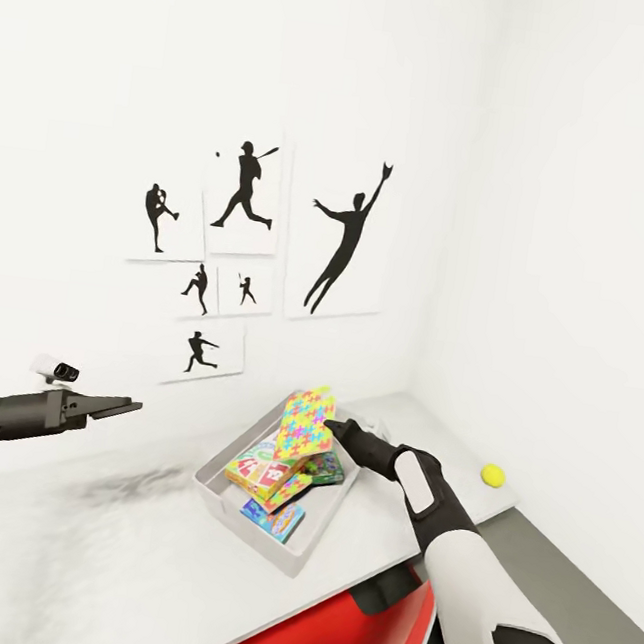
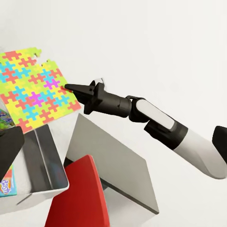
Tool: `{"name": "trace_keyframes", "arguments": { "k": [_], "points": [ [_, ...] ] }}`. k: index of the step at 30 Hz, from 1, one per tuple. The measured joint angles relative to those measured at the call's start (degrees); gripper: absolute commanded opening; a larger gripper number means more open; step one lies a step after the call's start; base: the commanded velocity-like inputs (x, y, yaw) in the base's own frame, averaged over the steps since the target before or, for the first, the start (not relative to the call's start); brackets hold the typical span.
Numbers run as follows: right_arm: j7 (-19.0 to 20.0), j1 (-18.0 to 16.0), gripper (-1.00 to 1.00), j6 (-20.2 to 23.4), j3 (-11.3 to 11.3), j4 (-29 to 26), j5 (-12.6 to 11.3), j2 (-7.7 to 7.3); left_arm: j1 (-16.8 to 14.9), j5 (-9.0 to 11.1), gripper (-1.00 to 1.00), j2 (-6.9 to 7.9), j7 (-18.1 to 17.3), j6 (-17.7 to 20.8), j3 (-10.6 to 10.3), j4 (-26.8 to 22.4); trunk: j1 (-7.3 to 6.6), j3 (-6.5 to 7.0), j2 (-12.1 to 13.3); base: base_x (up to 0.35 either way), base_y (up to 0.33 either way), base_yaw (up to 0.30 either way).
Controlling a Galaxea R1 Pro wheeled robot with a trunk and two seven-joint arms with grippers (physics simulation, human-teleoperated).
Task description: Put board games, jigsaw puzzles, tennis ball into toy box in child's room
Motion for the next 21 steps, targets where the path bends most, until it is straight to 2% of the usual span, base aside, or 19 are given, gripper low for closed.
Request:
{"name": "trace_keyframes", "arguments": {
  "k": [21],
  "points": [
    [0.12, 0.00, -1.00, 0.14, -0.08, -0.24, 0.07, -0.19, 0.00, 0.00, 1.00, 0.00, 0.00, 0.00, -0.07, 0.00, 0.00, 0.00, 0.00, 0.000, 0.002, 0.009]
  ]
}}
